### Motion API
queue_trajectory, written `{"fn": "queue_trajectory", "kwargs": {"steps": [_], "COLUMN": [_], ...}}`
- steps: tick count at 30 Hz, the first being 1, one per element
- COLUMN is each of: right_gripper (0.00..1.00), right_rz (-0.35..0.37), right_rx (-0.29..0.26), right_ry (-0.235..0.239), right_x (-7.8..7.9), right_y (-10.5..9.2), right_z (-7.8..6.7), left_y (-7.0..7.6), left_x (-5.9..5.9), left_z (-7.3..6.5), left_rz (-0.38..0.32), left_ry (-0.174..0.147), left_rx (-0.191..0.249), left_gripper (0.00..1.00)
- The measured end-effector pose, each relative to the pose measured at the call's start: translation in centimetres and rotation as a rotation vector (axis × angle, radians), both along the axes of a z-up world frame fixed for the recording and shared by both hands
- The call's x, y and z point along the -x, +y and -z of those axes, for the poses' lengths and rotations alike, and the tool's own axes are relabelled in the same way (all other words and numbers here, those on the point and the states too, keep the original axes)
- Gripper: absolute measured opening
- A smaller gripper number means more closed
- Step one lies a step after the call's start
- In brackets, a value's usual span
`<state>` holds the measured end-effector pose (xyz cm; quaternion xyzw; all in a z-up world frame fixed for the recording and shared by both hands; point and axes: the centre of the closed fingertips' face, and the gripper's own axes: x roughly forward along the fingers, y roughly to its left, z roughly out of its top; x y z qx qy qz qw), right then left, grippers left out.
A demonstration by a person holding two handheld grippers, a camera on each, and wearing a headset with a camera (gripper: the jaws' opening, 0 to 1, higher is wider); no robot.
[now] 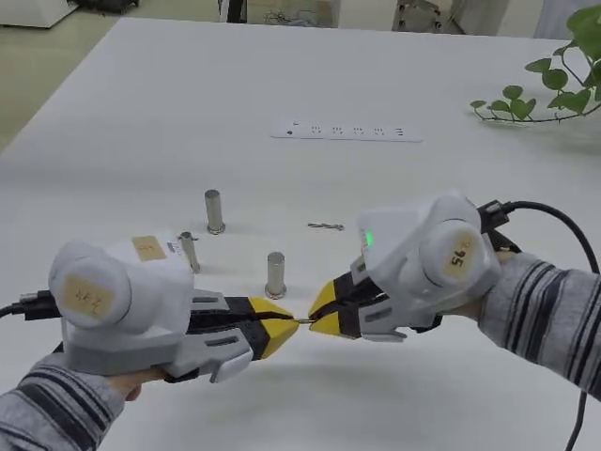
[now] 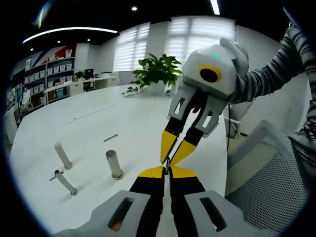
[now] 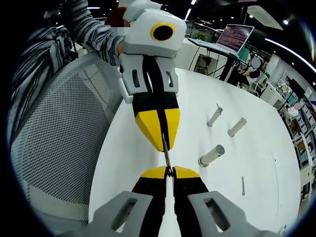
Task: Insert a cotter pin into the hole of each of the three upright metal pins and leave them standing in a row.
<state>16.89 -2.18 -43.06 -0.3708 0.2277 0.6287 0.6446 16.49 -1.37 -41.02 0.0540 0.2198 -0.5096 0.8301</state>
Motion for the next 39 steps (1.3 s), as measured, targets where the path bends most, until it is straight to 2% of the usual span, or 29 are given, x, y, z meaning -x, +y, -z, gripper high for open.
{"fn": "queue_trajectory", "kwargs": {"steps": [3,5,9,13,17,21,24,27,31,32,35,39], "right_gripper": [0.0,0.0,0.0,0.0,0.0,0.0,0.0,0.0,0.0,0.0,0.0,0.0], "right_rz": [-0.006,0.001,0.019,0.051,0.095,0.122,0.16,0.175,0.193,0.195,0.209,0.223], "right_rx": [0.012,0.017,0.022,0.044,0.071,0.087,0.126,0.139,0.161,0.161,0.16,0.169], "right_ry": [-0.009,-0.007,-0.021,-0.032,-0.049,-0.056,-0.113,-0.137,-0.161,-0.163,-0.148,-0.141], "right_x": [0.0,-0.1,-0.6,-1.4,-2.5,-3.2,-4.5,-5.3,-6.2,-6.4,-6.8,-7.6], "right_y": [0.0,0.0,-0.2,-0.6,-1.2,-1.4,-2.0,-2.0,-2.2,-2.2,-2.1,-2.3], "right_z": [0.1,0.2,0.1,0.2,0.5,0.7,0.8,1.0,1.4,1.4,1.7,2.2], "left_y": [0.3,0.5,1.0,1.6,2.1,2.6,2.8,3.1,3.5,3.5,3.4,3.4], "left_x": [-0.4,-0.7,-1.3,-2.1,-2.9,-3.9,-4.6,-5.3,-6.1,-6.4,-6.8,-7.6], "left_z": [0.1,0.3,0.7,0.8,0.8,0.6,0.6,0.7,1.4,1.5,1.7,2.6], "left_rz": [-0.023,-0.048,-0.078,-0.128,-0.171,-0.231,-0.27,-0.315,-0.351,-0.358,-0.381,-0.411], "left_ry": [-0.014,-0.006,-0.012,-0.024,-0.044,-0.085,-0.113,-0.129,-0.127,-0.136,-0.139,-0.123], "left_rx": [-0.013,-0.016,-0.036,-0.034,-0.045,-0.046,-0.057,-0.058,-0.07,-0.075,-0.087,-0.106], "left_gripper": [0.01,0.01,0.01,0.08,0.11,0.15,0.18,0.2,0.25,0.25,0.27,0.28]}}
